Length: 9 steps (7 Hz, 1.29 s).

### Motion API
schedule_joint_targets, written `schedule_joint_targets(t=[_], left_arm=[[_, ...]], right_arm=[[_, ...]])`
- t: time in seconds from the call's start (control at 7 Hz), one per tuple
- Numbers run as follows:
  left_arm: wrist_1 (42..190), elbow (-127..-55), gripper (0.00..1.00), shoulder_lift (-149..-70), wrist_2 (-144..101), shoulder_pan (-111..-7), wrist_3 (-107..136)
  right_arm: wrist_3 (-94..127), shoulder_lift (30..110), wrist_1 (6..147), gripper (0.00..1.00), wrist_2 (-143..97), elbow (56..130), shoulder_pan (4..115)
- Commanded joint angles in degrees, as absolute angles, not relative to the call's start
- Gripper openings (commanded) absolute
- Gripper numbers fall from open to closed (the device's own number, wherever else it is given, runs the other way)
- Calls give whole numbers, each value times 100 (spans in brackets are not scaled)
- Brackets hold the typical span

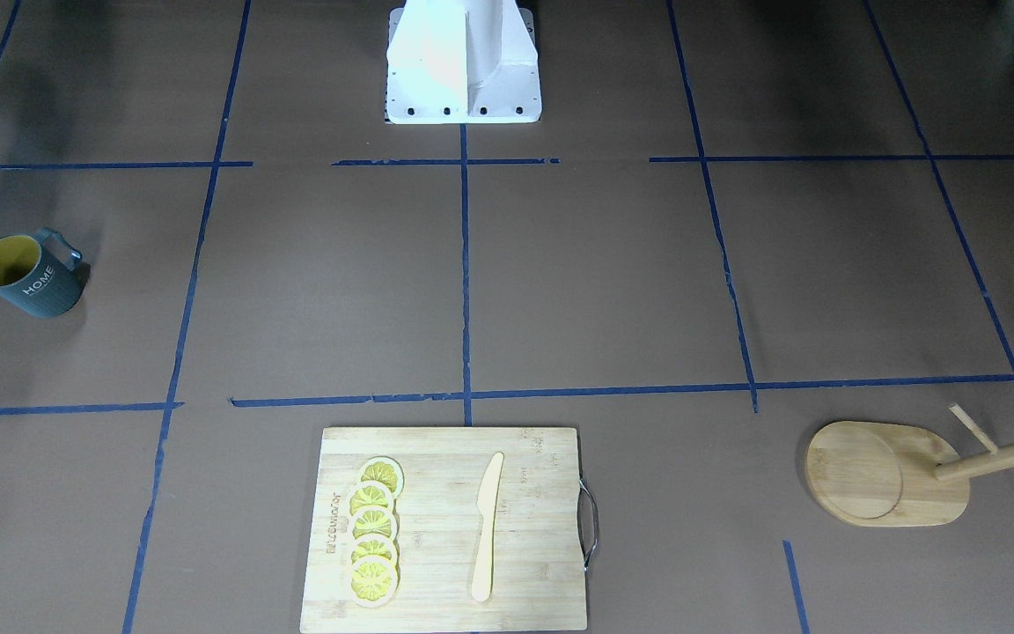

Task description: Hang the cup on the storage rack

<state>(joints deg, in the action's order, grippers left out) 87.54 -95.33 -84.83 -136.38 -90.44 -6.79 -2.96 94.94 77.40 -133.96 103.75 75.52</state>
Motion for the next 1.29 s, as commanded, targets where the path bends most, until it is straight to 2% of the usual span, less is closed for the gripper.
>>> schedule_joint_targets(t=[0.0, 0.14, 0.57, 1.14], left_arm=[[8754, -9536, 100, -8455, -13641, -9044, -686], [8754, -9527, 100, -8455, -13641, -9044, -686], [8745, -9519, 100, -8429, -13632, -9044, -694], [8745, -9527, 100, -8429, -13641, -9044, -703]], right_arm=[[784, 9754, 6625, 100, -13272, 10441, 7139], [1087, 9939, 6174, 100, -13028, 10441, 6919], [1178, 10055, 6135, 99, -12694, 10363, 6435], [1248, 9993, 6117, 98, -12674, 9837, 6030]])
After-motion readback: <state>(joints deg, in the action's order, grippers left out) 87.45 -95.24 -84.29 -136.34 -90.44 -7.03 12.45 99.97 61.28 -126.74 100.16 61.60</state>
